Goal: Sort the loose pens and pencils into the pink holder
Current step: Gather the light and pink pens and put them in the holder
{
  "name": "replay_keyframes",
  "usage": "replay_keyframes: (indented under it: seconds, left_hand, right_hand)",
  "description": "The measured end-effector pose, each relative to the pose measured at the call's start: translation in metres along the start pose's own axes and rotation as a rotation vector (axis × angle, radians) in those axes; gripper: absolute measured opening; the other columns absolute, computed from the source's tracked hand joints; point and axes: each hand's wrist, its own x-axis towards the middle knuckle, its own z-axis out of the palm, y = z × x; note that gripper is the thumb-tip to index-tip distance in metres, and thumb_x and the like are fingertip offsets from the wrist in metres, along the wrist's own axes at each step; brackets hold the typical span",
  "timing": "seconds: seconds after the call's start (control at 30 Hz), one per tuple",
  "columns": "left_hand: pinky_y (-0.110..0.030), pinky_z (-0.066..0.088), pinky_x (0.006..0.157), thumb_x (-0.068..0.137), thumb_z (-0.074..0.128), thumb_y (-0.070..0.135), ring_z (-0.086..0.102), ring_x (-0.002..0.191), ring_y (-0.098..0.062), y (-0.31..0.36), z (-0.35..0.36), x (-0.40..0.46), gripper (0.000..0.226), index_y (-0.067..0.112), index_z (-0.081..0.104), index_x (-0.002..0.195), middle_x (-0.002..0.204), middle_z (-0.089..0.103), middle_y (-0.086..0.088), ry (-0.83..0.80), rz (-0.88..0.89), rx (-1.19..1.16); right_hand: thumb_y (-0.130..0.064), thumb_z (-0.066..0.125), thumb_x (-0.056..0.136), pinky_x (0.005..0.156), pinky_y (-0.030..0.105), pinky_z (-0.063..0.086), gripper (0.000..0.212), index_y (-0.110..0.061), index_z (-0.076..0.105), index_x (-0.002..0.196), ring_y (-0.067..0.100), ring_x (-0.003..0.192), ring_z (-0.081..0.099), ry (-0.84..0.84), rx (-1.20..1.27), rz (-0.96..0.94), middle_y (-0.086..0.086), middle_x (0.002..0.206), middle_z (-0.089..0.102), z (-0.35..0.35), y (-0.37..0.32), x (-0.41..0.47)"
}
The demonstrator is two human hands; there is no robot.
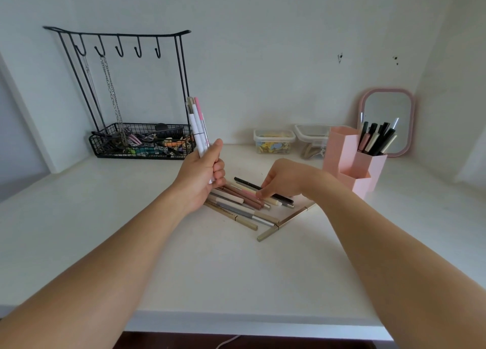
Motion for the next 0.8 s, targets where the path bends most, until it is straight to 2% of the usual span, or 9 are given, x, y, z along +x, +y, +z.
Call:
replay_keyframes:
  seconds: [0.07, 0.27, 0.33, 0.4, 0.47, 0.6, 0.67, 0.73, 0.8]
  left_hand:
    - [-0.02, 0.032, 0.04, 0.096, 0.065, 0.041, 0.032, 0.044, -0.009, 0.0, -0.001, -0.001, 0.037, 0.022, 0.042, 0.074, 0.053, 0.035, 0.007, -0.001, -0.003, 0.048]
    - [-0.019, 0.021, 0.035, 0.093, 0.068, 0.044, 0.022, 0.039, -0.008, -0.001, -0.001, -0.002, 0.047, 0.027, 0.046, 0.055, 0.049, 0.028, 0.008, -0.027, -0.025, 0.073]
    - [-0.019, 0.021, 0.036, 0.084, 0.075, 0.049, 0.021, 0.041, -0.008, 0.0, 0.0, -0.004, 0.04, 0.026, 0.049, 0.065, 0.05, 0.027, 0.008, -0.051, -0.018, 0.075]
    - [-0.019, 0.024, 0.037, 0.07, 0.083, 0.053, 0.022, 0.042, -0.008, 0.0, 0.001, -0.006, 0.044, 0.023, 0.051, 0.078, 0.05, 0.028, 0.009, -0.105, 0.002, 0.088]
    - [-0.019, 0.027, 0.037, 0.062, 0.087, 0.05, 0.027, 0.04, -0.008, -0.002, 0.002, -0.007, 0.047, 0.021, 0.051, 0.075, 0.05, 0.033, 0.009, -0.155, 0.047, 0.129]
    - [-0.019, 0.031, 0.038, 0.056, 0.094, 0.034, 0.036, 0.042, -0.007, -0.006, 0.004, -0.008, 0.036, 0.022, 0.066, 0.076, 0.057, 0.048, 0.007, -0.25, 0.109, 0.195]
    - [-0.02, 0.036, 0.04, 0.054, 0.097, 0.029, 0.045, 0.047, -0.008, -0.009, 0.004, -0.007, 0.038, 0.022, 0.067, 0.076, 0.06, 0.054, 0.008, -0.275, 0.142, 0.273]
    - [-0.021, 0.047, 0.05, 0.055, 0.094, 0.031, 0.059, 0.057, -0.01, -0.011, 0.005, -0.006, 0.037, 0.02, 0.067, 0.078, 0.065, 0.061, 0.007, -0.273, 0.185, 0.337]
    - [-0.021, 0.054, 0.065, 0.064, 0.089, 0.035, 0.069, 0.073, -0.011, -0.013, 0.006, -0.005, 0.026, 0.026, 0.075, 0.084, 0.075, 0.072, 0.004, -0.29, 0.217, 0.378]
  right_hand:
    - [-0.044, 0.079, 0.077, 0.07, 0.032, 0.041, 0.057, 0.005, 0.072, 0.105, 0.025, 0.068, 0.053, -0.004, -0.006, 0.011, 0.017, 0.076, 0.064, 0.0, -0.001, -0.002]
    - [-0.036, 0.081, 0.079, 0.07, 0.033, 0.051, 0.042, -0.001, 0.074, 0.099, 0.024, 0.07, 0.06, 0.105, 0.143, 0.032, 0.017, 0.094, 0.073, -0.006, 0.004, -0.002]
    - [-0.03, 0.078, 0.083, 0.061, 0.029, 0.047, 0.029, -0.002, 0.072, 0.09, 0.018, 0.065, 0.055, 0.126, 0.406, -0.01, 0.012, 0.083, 0.067, -0.007, 0.002, -0.004]
    - [-0.021, 0.075, 0.087, 0.053, 0.022, 0.041, 0.016, -0.007, 0.069, 0.084, 0.012, 0.059, 0.05, 0.088, 0.756, -0.103, 0.006, 0.075, 0.063, -0.008, -0.003, -0.005]
    - [-0.018, 0.073, 0.089, 0.053, 0.021, 0.041, 0.012, -0.007, 0.071, 0.086, 0.01, 0.059, 0.051, 0.066, 0.902, -0.214, 0.004, 0.073, 0.066, -0.007, -0.009, -0.007]
    - [-0.013, 0.075, 0.086, 0.055, 0.022, 0.046, 0.013, 0.0, 0.074, 0.087, 0.012, 0.059, 0.056, 0.13, 0.929, -0.352, 0.012, 0.074, 0.067, 0.002, -0.022, -0.011]
    - [-0.01, 0.077, 0.084, 0.055, 0.022, 0.049, 0.015, 0.004, 0.074, 0.087, 0.012, 0.054, 0.058, 0.167, 0.946, -0.385, 0.015, 0.076, 0.069, 0.008, -0.026, -0.012]
    - [-0.012, 0.08, 0.08, 0.053, 0.021, 0.05, 0.018, 0.005, 0.074, 0.084, 0.011, 0.052, 0.057, 0.214, 0.912, -0.389, 0.014, 0.072, 0.069, 0.01, -0.029, -0.012]
    - [-0.015, 0.085, 0.076, 0.049, 0.017, 0.047, 0.024, 0.006, 0.074, 0.08, 0.008, 0.049, 0.057, 0.273, 0.845, -0.369, 0.008, 0.064, 0.069, 0.011, -0.029, -0.012]
